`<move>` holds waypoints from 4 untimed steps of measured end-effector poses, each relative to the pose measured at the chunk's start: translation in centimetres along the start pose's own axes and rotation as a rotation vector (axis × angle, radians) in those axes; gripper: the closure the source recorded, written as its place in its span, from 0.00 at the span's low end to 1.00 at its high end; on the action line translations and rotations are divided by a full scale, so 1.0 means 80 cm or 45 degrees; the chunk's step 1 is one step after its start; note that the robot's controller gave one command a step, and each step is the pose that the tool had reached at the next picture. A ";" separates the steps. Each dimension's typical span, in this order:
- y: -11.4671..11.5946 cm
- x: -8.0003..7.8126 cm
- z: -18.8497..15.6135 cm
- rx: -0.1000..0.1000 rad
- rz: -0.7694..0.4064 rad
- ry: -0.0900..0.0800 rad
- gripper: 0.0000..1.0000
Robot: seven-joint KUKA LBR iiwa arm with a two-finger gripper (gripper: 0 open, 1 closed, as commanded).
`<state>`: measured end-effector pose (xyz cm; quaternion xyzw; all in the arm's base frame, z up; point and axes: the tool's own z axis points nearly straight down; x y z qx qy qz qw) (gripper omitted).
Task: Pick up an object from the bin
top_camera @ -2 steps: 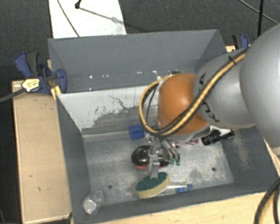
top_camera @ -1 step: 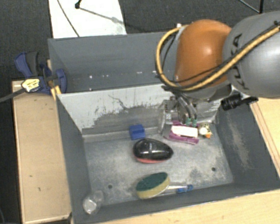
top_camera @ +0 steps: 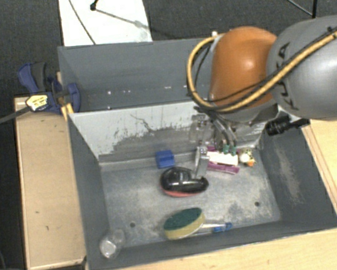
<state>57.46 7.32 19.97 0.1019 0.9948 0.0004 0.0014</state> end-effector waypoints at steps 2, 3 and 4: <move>0.023 0.006 0.165 0.000 0.105 0.008 0.00; 0.024 0.004 0.157 -0.002 0.107 0.003 1.00; 0.004 0.007 -0.049 -0.003 0.096 -0.008 1.00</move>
Offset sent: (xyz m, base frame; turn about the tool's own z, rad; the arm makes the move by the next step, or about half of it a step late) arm -0.0226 0.0076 -0.0475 0.0140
